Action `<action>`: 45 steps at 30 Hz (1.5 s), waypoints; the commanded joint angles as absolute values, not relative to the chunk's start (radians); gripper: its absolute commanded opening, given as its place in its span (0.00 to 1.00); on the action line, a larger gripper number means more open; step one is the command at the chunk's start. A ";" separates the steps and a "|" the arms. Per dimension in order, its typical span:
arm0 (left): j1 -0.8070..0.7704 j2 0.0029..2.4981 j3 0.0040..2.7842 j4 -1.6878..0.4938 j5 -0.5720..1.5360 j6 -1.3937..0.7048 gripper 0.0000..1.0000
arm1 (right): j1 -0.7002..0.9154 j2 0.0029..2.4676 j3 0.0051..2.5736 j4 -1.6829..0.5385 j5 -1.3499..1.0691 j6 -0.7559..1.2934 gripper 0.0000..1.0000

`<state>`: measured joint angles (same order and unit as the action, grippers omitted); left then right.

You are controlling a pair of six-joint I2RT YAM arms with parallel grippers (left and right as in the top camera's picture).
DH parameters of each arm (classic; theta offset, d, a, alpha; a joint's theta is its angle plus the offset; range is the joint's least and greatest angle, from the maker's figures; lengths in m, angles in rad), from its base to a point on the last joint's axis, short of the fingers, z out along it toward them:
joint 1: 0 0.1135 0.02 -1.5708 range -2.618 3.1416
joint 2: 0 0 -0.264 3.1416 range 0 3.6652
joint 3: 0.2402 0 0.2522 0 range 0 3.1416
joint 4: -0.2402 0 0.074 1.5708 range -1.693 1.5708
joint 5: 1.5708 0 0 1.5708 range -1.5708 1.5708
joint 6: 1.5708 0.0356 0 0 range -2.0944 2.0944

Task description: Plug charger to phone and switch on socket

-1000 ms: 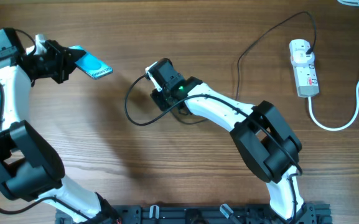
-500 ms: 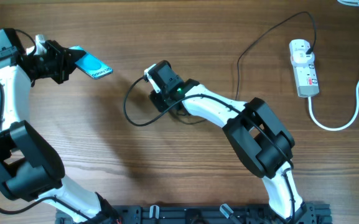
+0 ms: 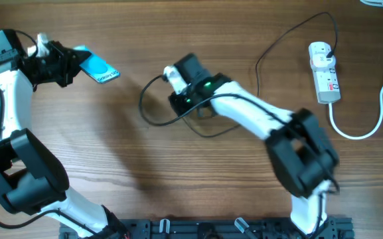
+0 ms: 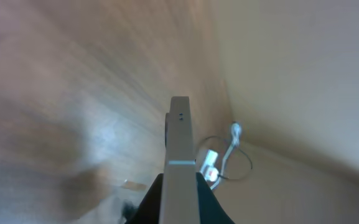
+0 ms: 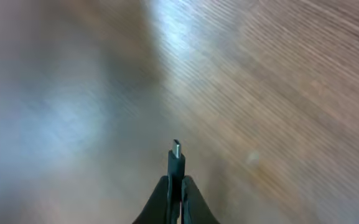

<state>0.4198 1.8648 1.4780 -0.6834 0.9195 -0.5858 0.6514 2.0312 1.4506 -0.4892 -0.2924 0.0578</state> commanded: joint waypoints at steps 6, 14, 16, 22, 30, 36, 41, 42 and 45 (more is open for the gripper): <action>0.389 1.838 1.483 -0.612 1.306 -0.336 0.04 | 0.543 1.810 1.452 -0.657 -0.857 0.108 0.04; 0.424 1.838 1.483 -0.611 1.210 -0.427 0.04 | 0.669 1.932 1.447 -0.592 -0.089 0.050 0.44; 0.431 1.838 1.483 -0.621 1.209 -0.427 0.04 | 0.714 2.017 1.447 -0.516 -0.012 0.034 0.35; 0.430 1.838 1.483 -0.621 1.203 -0.427 0.04 | 0.740 2.155 1.447 -0.396 0.076 0.027 0.30; 0.430 1.838 1.483 -0.622 1.191 -0.427 0.04 | 0.739 2.202 1.447 -0.412 -0.001 0.049 0.09; 0.430 1.838 1.483 -0.625 1.191 -0.427 0.04 | 0.730 2.153 1.502 -0.834 -0.180 -0.063 0.10; 0.430 1.838 1.483 -0.625 1.191 -0.427 0.04 | 0.712 2.151 1.502 -0.856 -0.174 -0.128 0.34; 0.430 1.838 1.483 -0.625 1.191 -0.426 0.04 | 0.715 2.151 1.502 -0.849 -0.181 -0.128 0.34; 0.430 1.838 1.483 -0.625 1.191 -0.427 0.04 | 0.716 2.151 1.502 -0.819 -0.179 -0.128 0.29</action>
<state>0.4294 1.8641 1.4780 -0.6281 1.1717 -0.4240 0.7189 2.1410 1.5162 -0.8455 -0.1799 -0.1104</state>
